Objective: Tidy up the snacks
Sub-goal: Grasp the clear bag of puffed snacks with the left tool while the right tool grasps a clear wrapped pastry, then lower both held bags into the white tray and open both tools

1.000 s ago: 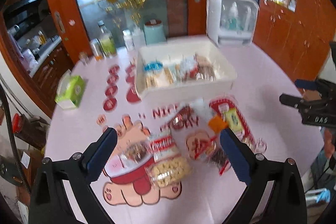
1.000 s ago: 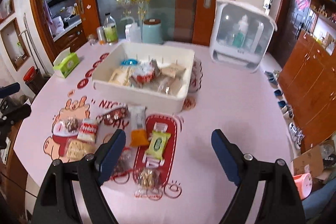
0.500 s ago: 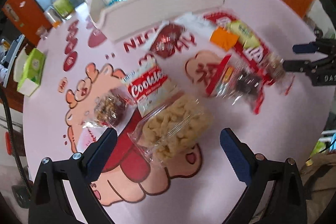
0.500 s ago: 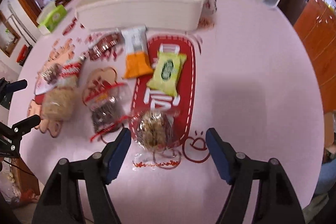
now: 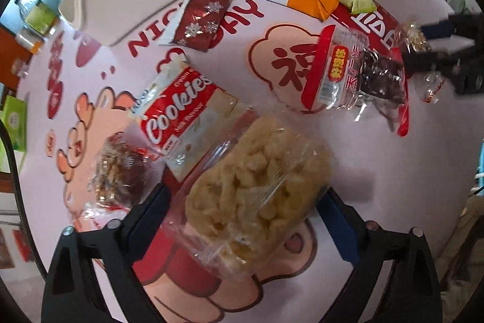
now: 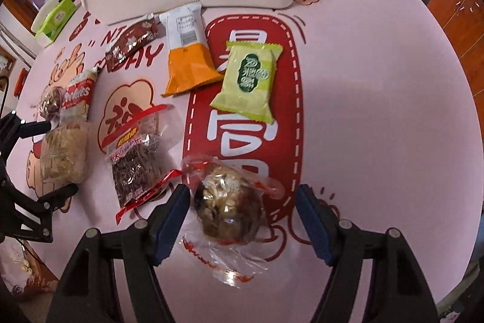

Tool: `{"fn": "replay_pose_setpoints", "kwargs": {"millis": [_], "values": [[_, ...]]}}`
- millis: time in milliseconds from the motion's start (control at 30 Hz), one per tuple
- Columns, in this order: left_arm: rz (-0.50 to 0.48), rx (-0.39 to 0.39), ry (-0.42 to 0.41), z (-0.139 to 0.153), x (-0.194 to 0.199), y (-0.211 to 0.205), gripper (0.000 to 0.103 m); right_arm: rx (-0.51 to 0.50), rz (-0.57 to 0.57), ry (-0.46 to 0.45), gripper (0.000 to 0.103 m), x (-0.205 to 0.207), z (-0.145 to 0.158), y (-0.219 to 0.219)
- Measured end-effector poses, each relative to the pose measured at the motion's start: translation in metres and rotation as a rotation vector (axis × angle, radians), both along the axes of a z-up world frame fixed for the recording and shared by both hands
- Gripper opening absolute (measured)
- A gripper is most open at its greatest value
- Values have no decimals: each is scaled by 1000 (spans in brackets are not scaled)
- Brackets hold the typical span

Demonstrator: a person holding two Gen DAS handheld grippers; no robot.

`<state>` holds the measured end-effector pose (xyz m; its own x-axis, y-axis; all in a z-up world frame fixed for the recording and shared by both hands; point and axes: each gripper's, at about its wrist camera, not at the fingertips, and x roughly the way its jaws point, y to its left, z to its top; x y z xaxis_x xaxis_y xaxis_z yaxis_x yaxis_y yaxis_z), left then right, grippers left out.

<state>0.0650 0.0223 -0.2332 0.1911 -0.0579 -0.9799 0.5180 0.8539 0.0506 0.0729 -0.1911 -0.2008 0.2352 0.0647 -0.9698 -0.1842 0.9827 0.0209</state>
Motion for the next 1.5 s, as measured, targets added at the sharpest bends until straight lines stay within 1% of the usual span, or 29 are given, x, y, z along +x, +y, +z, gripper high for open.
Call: {"fn": "replay_pose_setpoints", "kwargs": {"millis": [33,67,100,167,233,300,367,500,633,700,800,867,933,1033,1233,1367,1467,1500], "values": [[9,-16,14,0,2,1,86,-9,1,4,70,0,-2,2],[18,-26,21,1,3,1,79,-29,6,0,64,-2,-3,4],[26,-28,25,2,4,1,75,-41,15,-9,62,-4,-3,6],[43,-17,22,3,3,0,72,-51,16,-15,61,-8,-3,7],[73,-15,26,4,2,0,71,-44,4,-13,58,-11,-3,7],[112,-37,38,7,0,0,69,-39,-7,-18,54,-15,0,7],[152,-64,40,11,-4,1,69,-22,-17,-18,53,-20,4,6],[196,-102,9,27,-17,-3,69,3,-28,-32,53,-31,15,8],[234,-151,-32,54,-26,-8,69,30,-19,-52,53,-39,31,12],[243,-170,-67,72,-29,-8,69,42,-10,-67,53,-38,38,12],[252,-201,-140,106,-30,-5,69,66,11,-94,53,-34,55,14],[262,-214,-185,126,-24,-2,69,85,27,-114,53,-29,67,19],[271,-222,-234,147,-18,2,69,91,47,-153,53,-24,84,27],[289,-210,-308,179,-1,12,69,87,76,-206,53,-11,107,37],[321,-185,-440,250,48,35,69,46,123,-345,53,26,177,53],[317,-176,-525,300,87,41,69,10,124,-445,54,63,231,62],[319,-153,-574,325,120,41,69,8,111,-509,55,100,270,68],[321,-152,-581,330,132,40,69,8,102,-520,55,114,279,70]]}}
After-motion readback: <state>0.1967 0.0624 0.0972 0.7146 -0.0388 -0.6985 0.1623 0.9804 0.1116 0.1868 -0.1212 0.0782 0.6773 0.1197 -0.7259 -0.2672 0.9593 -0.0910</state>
